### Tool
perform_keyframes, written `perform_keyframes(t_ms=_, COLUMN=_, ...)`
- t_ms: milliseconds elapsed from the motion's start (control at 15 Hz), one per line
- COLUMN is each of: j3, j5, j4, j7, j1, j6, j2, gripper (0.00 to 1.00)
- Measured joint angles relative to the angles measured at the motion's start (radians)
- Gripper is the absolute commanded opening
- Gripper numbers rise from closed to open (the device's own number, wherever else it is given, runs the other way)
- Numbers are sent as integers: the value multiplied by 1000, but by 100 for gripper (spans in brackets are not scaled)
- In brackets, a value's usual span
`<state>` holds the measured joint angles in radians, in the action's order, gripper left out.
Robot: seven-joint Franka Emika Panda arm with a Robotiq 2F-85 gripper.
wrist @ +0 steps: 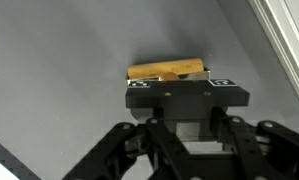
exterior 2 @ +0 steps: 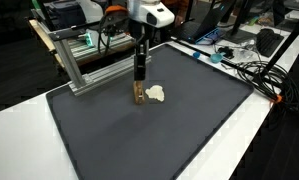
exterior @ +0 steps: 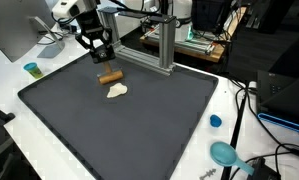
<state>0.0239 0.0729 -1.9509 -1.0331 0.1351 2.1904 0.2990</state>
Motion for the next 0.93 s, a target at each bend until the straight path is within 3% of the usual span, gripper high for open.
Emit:
perform_keyframes(t_ms=400, j3=-24, j5=-102, j4=-20, j7=-60, j1=1, j6=-23, j2=-94, gripper=21)
perform_keyframes(t_ms=867, j3=-25, j5=-147, j4=-187, j7=79, j1=-52, j6=-73, j2=-332, gripper=21)
perform_keyframes(t_ms=933, j3=-24, j5=-171, j4=-219, j7=99, j1=-58, j6=-70, j2=-376, gripper=46)
